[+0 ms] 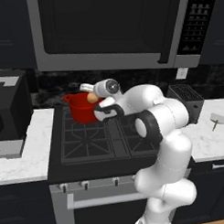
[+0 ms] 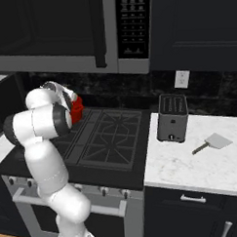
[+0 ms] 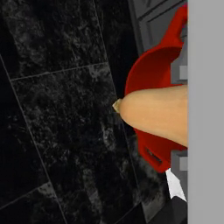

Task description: Put the squash and garlic in the pot. Retrieve the spatula and lightly stir the vegetables in the pot.

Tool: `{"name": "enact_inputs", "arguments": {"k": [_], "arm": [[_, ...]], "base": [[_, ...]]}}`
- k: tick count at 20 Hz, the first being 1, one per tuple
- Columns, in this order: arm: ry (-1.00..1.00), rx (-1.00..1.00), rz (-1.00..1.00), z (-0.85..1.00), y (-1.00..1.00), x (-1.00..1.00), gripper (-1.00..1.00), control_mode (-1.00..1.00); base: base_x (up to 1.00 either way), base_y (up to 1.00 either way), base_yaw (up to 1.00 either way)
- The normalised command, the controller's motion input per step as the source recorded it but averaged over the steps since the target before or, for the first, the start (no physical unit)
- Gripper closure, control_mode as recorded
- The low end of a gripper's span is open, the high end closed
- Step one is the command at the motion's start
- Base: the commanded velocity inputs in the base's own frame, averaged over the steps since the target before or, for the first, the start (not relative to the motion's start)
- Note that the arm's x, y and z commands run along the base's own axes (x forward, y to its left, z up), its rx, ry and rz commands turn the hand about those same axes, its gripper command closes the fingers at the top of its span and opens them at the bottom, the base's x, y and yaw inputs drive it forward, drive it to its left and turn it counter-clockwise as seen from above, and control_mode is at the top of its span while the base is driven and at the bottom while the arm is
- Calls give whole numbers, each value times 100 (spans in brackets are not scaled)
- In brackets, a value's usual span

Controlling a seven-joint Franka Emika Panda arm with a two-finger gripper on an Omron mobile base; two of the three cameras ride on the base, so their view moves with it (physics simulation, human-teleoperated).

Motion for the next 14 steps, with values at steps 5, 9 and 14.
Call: {"name": "enact_inputs", "arguments": {"k": [5,9,14], "arm": [[5,0,0,-50,28,38,100,-100],[3,0,0,-41,38,21,100,-100],[1,0,0,-23,26,26,100,-100]], "base": [[0,0,0],[0,0,0],[0,0,0]]}}
